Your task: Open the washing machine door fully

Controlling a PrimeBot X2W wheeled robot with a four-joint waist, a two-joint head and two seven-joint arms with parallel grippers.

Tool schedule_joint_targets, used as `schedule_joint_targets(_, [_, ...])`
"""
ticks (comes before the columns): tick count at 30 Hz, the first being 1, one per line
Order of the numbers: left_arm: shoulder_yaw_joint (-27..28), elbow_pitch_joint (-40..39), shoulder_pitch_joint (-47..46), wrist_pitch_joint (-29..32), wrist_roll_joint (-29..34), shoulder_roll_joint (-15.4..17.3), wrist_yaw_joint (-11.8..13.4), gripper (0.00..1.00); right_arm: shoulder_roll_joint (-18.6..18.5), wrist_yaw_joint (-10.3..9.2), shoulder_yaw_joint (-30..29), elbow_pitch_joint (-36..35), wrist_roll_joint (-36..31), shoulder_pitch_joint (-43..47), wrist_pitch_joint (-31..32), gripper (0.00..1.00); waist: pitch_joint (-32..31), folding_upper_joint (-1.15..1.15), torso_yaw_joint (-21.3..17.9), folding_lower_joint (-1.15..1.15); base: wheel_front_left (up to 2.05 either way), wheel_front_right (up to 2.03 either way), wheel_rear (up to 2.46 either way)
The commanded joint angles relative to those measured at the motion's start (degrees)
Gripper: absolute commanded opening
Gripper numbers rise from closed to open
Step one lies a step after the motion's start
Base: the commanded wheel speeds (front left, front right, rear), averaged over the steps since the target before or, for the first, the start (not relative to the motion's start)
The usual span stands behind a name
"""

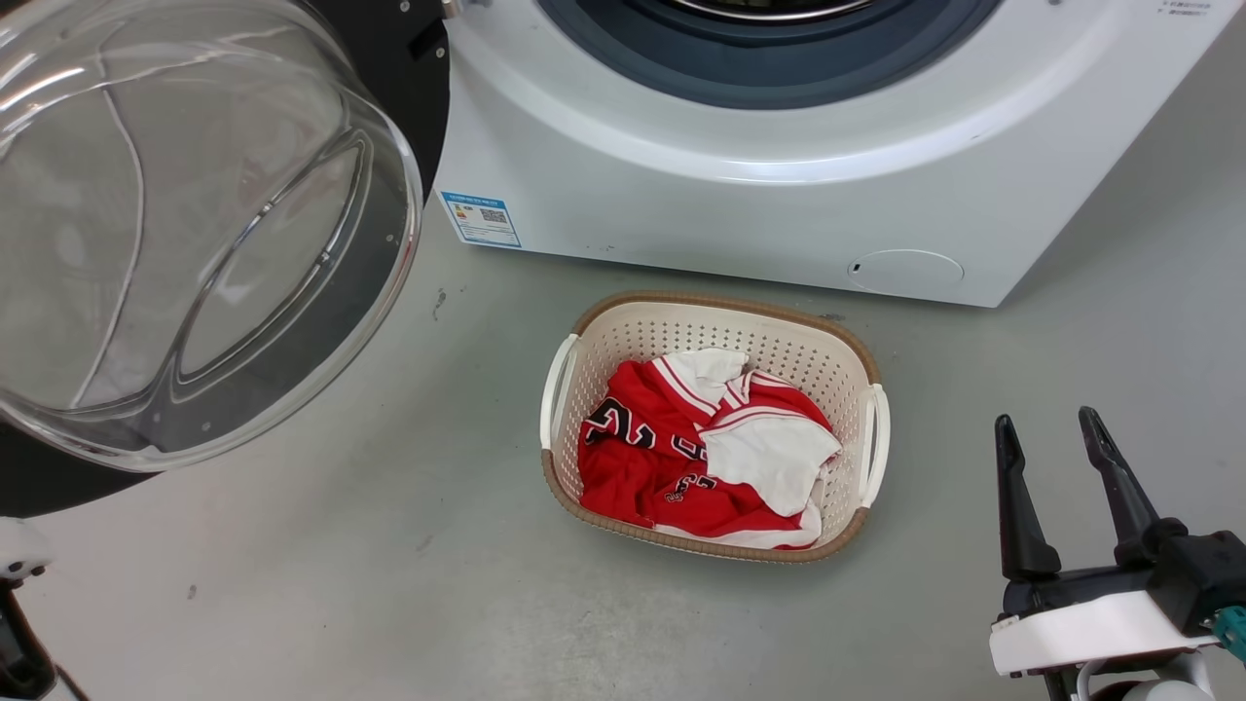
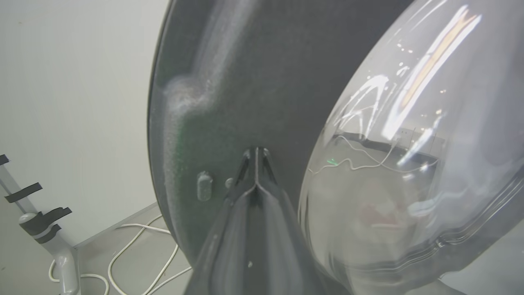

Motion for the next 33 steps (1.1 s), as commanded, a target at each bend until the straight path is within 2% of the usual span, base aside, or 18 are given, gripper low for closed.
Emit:
schedule_joint_targets(1, [0.5,0.6,-0.8,0.2,0.6,0.4,-0.1,0.00,0.1,-0.04,0.1,-0.3,-0.3,-0.6,-0.1,1.00,0.2,0.00,-0.2,-0.01,0.00,0.00,0.00])
schedule_joint_targets(10, [2.3,2.6,-1.6,0.2,1.4,1.4,-1.6,0.00,0.1,-0.04,0.4,0.1,0.2,-0.6,-0.1,1.00,-0.5,0.00,-1.0,-0.01,0.00,0.00,0.00])
schedule_joint_targets(22, [4.0,-4.1,4.7,0.2,2.3,-1.6,-5.0,0.00,0.1,-0.04,0.8,0.8,1.9,2.0,-0.1,1.00,-6.9,0.00,-1.8,-0.01,0.00,0.00,0.00])
schedule_joint_targets(33, [-3.5,-13.8,13.9,0.2,5.1,-6.7,-6.4,0.00,0.1,-0.04,0.0,0.7,2.4,5.1,-0.1,1.00,-13.6,0.00,-2.2,-0.01,0.00,0.00,0.00])
